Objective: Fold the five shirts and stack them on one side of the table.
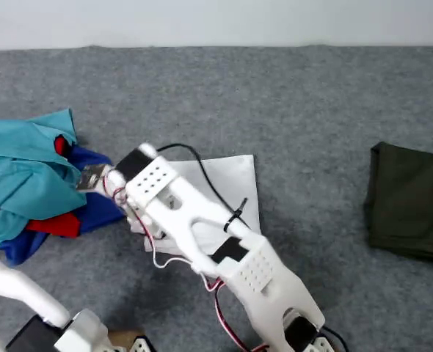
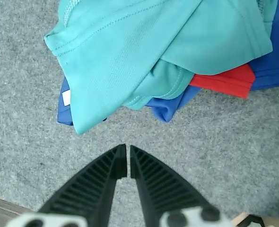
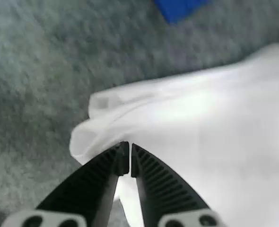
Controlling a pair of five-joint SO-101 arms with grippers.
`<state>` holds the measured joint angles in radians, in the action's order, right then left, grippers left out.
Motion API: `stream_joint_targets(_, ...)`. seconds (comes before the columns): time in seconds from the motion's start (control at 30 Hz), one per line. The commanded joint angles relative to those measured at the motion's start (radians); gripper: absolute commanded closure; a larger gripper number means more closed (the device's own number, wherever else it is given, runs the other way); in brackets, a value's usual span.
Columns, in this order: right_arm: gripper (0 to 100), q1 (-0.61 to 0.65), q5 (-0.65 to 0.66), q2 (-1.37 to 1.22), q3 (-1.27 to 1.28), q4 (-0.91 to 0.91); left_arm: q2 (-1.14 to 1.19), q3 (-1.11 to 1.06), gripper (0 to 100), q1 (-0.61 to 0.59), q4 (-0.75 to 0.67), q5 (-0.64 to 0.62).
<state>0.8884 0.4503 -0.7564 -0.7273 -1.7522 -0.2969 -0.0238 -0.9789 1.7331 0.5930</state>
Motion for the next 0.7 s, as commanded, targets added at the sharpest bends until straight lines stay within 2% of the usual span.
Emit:
stream_joint_targets(0.0, 99.0, -0.036, -0.011, 0.157, -0.044, -0.047, -0.037, 0.002, 98, 0.0, -0.023, 0.003)
stream_joint_targets(0.13, 99.0, -0.051, -0.06, 0.26, -0.04, -0.048, -0.037, 0.002, 98, 0.0, -0.023, 0.003)
stream_joint_targets(0.33, 99.0, -0.019, -0.117, 0.334, 0.17, -0.039, -0.037, 0.002, 98, 0.0, -0.023, 0.003)
stream_joint_targets(0.67, 99.0, 0.067, -0.14, 0.124, 0.207, 0.13, -0.037, 0.002, 98, -0.003, -0.023, 0.005)
